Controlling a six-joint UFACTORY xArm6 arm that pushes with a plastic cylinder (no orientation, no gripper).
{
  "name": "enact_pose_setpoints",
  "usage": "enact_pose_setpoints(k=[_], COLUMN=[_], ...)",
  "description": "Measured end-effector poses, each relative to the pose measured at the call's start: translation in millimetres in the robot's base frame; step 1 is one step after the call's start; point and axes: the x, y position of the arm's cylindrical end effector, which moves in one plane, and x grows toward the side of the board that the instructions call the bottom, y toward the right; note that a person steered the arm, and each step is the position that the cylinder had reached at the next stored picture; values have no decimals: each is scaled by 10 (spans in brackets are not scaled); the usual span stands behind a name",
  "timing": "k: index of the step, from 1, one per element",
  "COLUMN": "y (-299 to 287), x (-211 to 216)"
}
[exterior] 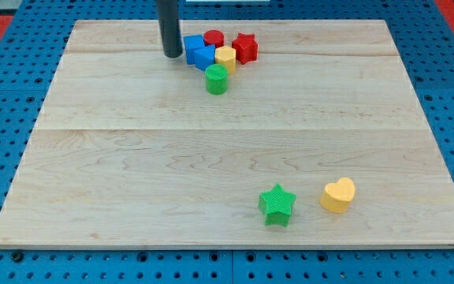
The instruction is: Touch the green circle
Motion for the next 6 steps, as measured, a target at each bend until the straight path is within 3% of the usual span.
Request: enact_pose_setpoints(k=[1, 2, 6], y=[-278, 318, 786], x=[572, 904, 827])
